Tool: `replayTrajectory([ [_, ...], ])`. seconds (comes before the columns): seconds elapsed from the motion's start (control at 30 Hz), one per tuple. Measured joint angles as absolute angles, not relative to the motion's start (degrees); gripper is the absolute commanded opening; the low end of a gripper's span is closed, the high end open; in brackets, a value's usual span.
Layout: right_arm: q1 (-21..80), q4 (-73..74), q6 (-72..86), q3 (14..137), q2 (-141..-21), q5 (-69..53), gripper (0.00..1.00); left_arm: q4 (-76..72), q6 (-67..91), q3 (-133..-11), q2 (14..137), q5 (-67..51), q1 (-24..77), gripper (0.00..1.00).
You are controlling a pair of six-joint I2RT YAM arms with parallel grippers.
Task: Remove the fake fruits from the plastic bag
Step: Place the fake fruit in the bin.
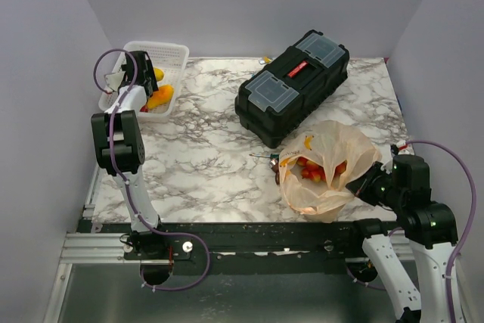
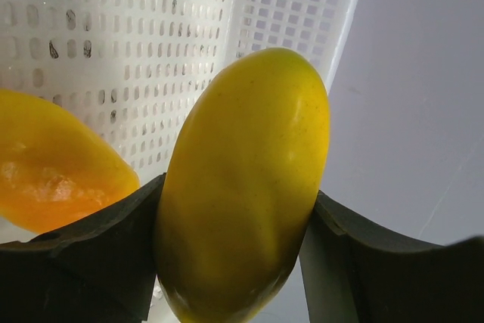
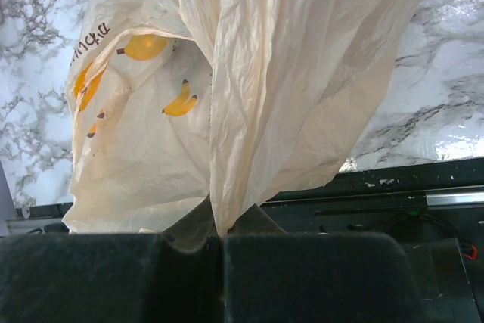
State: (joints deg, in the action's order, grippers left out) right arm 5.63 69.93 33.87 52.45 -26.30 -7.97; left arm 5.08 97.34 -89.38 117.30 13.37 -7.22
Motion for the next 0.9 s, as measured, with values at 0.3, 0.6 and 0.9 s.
replayTrajectory([
  [0.3,5.6,69.9,34.1,52.4,-26.3,-7.3,0.01,9.0,97.5,-91.5,119.2,13.1,-7.2,0.83],
  [0.6,5.6,69.9,34.1,52.4,-26.3,-7.1,0.01,9.4,96.1,-91.7,119.2,12.7,-7.3,0.79],
  [0.9,5.6,69.9,34.0,52.4,-26.1,-7.1,0.01,3.6,93.0,-83.2,111.5,7.6,-5.6,0.77],
])
